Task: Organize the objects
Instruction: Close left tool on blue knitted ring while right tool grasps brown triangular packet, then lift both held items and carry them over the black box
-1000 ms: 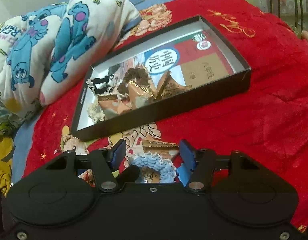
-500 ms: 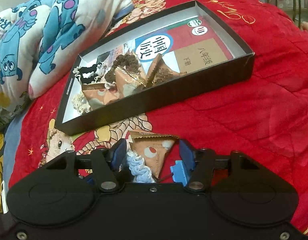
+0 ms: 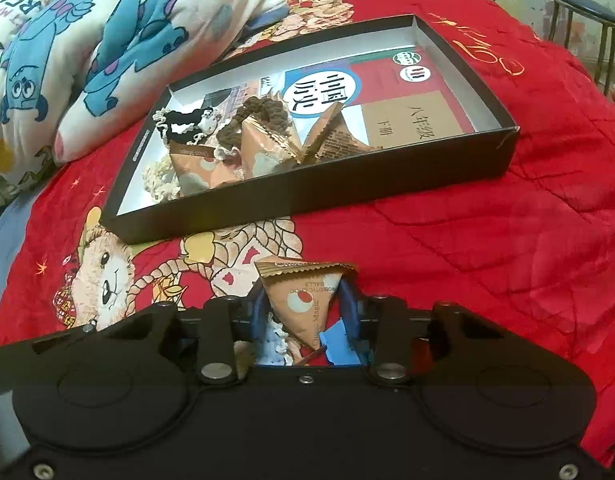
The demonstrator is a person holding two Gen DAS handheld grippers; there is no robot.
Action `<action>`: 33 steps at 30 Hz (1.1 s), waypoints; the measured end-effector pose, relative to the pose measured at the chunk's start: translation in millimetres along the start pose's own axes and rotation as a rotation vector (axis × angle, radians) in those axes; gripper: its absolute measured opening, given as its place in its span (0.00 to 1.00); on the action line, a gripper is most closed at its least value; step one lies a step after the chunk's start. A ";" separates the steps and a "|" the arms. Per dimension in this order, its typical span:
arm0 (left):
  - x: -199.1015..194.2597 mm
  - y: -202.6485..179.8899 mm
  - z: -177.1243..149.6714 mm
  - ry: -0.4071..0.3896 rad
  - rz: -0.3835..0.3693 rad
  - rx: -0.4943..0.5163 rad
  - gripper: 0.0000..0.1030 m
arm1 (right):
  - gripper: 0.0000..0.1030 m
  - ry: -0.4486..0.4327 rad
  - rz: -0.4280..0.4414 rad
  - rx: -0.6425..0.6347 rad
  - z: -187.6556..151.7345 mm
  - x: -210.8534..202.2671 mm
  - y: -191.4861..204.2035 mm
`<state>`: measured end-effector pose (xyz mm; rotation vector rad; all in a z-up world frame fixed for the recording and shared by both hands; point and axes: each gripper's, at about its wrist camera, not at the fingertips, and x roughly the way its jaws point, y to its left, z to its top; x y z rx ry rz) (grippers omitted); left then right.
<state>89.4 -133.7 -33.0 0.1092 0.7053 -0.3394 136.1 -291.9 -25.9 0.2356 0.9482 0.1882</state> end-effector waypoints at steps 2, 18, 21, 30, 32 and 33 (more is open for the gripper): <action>0.2 1.5 0.1 0.003 0.000 -0.005 0.13 | 0.34 0.004 0.013 0.002 -0.1 -1.0 -0.9; -5.9 14.4 5.4 0.011 0.014 -0.049 0.12 | 0.33 -0.014 0.105 0.060 1.4 -14.6 -5.4; -6.8 19.8 7.6 0.014 0.017 -0.073 0.12 | 0.33 -0.021 0.125 0.066 1.7 -16.6 -5.2; -7.4 24.6 9.3 0.018 0.024 -0.090 0.10 | 0.32 -0.033 0.169 0.074 2.0 -21.4 -4.4; -8.7 26.0 10.2 0.013 0.023 -0.095 0.09 | 0.32 -0.039 0.165 0.070 2.0 -22.5 -3.6; -9.2 26.9 10.4 0.011 0.024 -0.097 0.09 | 0.32 -0.042 0.163 0.071 2.2 -23.3 -3.8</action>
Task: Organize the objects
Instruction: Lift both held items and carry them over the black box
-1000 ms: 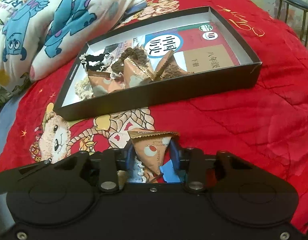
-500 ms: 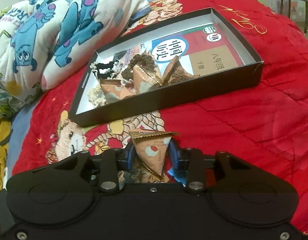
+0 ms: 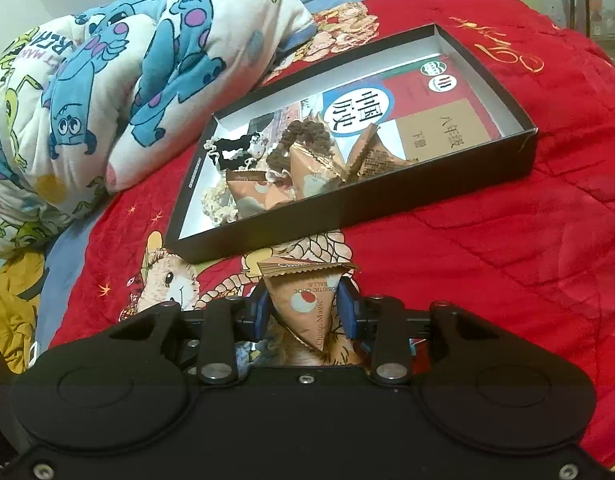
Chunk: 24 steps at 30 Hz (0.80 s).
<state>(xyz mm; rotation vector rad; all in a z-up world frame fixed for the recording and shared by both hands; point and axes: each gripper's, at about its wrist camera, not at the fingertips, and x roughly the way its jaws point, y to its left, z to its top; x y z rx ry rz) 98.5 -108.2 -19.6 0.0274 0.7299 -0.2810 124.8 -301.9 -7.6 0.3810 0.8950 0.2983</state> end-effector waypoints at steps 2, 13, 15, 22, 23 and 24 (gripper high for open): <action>-0.4 2.4 0.5 0.005 0.001 -0.008 0.09 | 0.32 -0.005 0.000 0.009 0.8 -1.9 -1.8; -4.9 9.2 3.8 0.005 -0.024 -0.030 0.10 | 0.32 -0.044 0.020 0.067 5.7 -12.7 -11.7; -3.4 6.6 2.5 0.008 -0.031 -0.024 0.31 | 0.32 -0.046 0.021 0.074 6.4 -13.7 -12.8; 11.9 -8.7 -1.1 0.018 -0.044 0.012 0.52 | 0.32 -0.061 0.028 0.082 7.3 -19.5 -13.2; 17.5 -11.4 -2.0 0.029 -0.041 0.021 0.50 | 0.32 -0.063 0.030 0.085 7.5 -20.5 -13.8; 22.9 -14.1 -2.9 0.046 -0.030 0.037 0.40 | 0.32 -0.066 0.029 0.087 7.6 -21.6 -14.2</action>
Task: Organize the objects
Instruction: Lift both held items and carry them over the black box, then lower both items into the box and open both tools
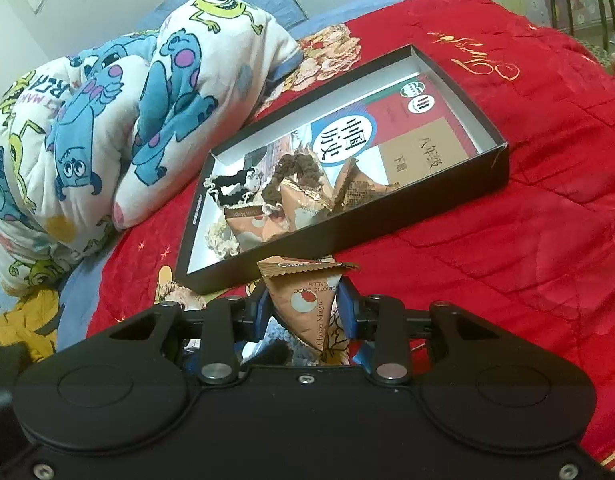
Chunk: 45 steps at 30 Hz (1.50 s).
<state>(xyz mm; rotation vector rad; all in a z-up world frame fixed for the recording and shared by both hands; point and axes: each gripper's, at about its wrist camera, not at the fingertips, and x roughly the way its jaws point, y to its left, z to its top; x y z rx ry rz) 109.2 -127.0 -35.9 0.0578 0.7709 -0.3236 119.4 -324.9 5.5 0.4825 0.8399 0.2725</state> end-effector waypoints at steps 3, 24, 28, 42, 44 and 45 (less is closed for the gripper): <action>4.7 -8.3 -2.8 -0.008 0.033 0.050 0.16 | 0.32 -0.005 -0.003 0.005 0.6 -1.5 -1.3; 0.3 2.8 14.3 0.032 0.109 0.016 0.15 | 0.32 -0.068 0.024 0.023 13.7 -10.3 -1.9; -7.1 4.3 22.2 0.004 0.113 0.009 0.15 | 0.32 -0.089 0.040 0.013 16.6 -13.2 2.6; -33.2 15.3 62.3 -0.112 0.123 -0.036 0.16 | 0.32 -0.163 0.128 -0.012 41.7 -24.7 12.1; -33.6 14.7 68.2 -0.126 0.127 -0.032 0.16 | 0.32 -0.168 0.131 -0.009 46.9 -25.1 9.1; -34.0 14.4 71.6 -0.133 0.128 -0.032 0.16 | 0.32 -0.173 0.130 -0.007 48.7 -25.3 7.6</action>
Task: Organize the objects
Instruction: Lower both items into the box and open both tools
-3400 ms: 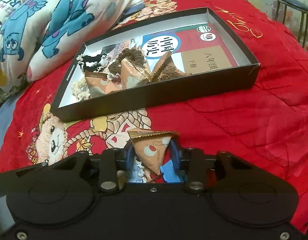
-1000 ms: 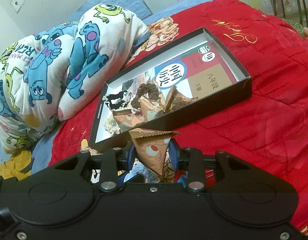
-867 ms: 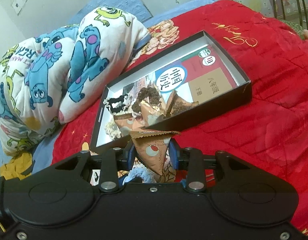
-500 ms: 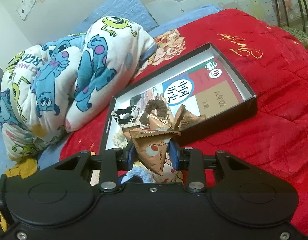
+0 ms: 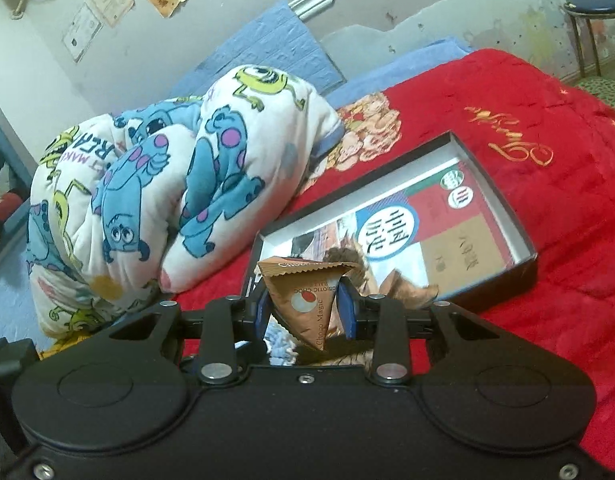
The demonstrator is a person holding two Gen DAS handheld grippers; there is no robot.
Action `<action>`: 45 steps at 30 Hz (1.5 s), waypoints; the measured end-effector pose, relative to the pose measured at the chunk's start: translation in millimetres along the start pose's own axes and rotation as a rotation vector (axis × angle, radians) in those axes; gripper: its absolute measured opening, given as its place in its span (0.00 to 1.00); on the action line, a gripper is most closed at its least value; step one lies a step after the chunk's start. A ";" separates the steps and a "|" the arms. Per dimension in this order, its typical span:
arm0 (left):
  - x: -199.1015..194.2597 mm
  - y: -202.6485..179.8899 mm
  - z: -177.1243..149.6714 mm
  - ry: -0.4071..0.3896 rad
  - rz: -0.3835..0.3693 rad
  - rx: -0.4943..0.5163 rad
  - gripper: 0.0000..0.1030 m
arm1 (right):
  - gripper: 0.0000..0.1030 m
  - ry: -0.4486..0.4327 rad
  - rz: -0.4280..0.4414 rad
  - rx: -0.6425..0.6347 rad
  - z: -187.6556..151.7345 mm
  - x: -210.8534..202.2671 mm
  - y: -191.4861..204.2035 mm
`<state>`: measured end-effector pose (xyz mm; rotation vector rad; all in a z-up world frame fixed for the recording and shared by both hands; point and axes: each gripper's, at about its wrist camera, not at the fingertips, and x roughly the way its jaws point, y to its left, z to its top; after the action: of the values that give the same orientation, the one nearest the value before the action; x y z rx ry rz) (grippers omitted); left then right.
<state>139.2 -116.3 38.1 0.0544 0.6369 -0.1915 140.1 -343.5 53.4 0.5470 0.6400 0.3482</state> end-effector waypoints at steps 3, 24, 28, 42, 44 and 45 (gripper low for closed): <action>1.4 -3.0 14.8 -0.019 0.001 -0.013 0.16 | 0.32 -0.008 0.006 0.014 6.6 1.6 -6.0; 103.3 -47.6 103.7 0.065 -0.105 0.015 0.16 | 0.32 -0.053 -0.119 0.093 79.4 53.2 -56.6; 124.7 -54.5 95.0 0.130 -0.100 0.034 0.16 | 0.32 -0.020 -0.172 0.117 75.3 67.3 -79.2; 144.4 -71.2 68.7 0.174 -0.048 0.093 0.19 | 0.32 0.061 -0.273 0.114 53.0 92.0 -101.2; 145.5 -73.5 67.3 0.175 -0.043 0.104 0.19 | 0.32 0.059 -0.266 0.126 53.8 90.2 -103.3; 145.6 -74.6 66.7 0.175 -0.041 0.113 0.19 | 0.32 0.057 -0.267 0.129 54.0 89.7 -103.9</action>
<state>278.2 -220.2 5.6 0.1678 0.8013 -0.2644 256.8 -405.4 -12.4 0.5681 0.7840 0.0721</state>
